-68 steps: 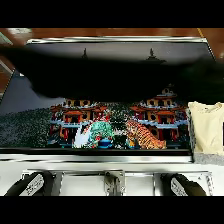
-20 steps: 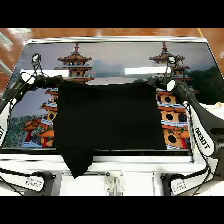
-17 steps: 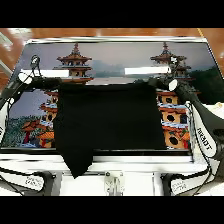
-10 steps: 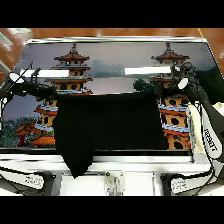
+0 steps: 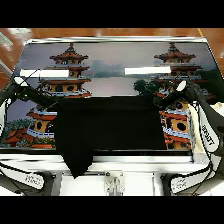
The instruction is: Fold the shirts.
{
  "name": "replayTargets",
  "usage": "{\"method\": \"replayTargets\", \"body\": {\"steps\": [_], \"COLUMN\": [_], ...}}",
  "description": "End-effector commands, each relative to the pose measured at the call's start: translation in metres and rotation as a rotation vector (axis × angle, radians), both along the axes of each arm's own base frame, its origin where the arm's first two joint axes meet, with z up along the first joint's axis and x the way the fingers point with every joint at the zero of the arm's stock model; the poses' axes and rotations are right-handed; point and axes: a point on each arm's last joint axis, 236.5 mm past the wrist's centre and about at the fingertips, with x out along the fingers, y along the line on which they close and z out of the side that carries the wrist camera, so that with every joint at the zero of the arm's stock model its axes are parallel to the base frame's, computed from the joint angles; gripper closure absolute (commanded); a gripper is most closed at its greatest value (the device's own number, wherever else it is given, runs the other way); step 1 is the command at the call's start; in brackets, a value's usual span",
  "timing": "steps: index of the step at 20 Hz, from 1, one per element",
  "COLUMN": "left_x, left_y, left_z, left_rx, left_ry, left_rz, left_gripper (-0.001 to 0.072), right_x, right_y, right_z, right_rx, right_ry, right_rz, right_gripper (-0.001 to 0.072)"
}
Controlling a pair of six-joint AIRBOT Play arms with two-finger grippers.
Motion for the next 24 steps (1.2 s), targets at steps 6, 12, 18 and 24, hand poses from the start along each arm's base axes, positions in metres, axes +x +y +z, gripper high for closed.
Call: {"method": "replayTargets", "body": {"steps": [6, 12, 18, 24], "left_x": [-0.031, -0.108, -0.223, -0.250], "left_y": [0.020, 0.074, 0.022, -0.015], "left_z": [0.027, 0.076, 0.016, -0.017], "left_rx": [0.022, 0.122, -0.030, -0.121], "left_ry": [0.124, 0.094, 0.197, 0.260], "left_rz": [0.016, 0.118, 0.148, 0.154], "left_gripper": [0.0120, 0.0115, 0.0114, 0.0118], "right_x": [-0.014, -0.104, -0.165, -0.178], "right_y": [-0.003, -0.089, -0.112, -0.106], "right_z": [0.046, 0.122, 0.094, 0.072], "right_rx": [0.049, -0.005, 0.077, 0.088], "right_ry": [0.009, 0.151, 0.136, 0.166], "right_rz": [0.095, 0.083, -0.180, -0.193], "right_gripper": [0.0127, 0.0128, 0.0128, 0.0129]}}
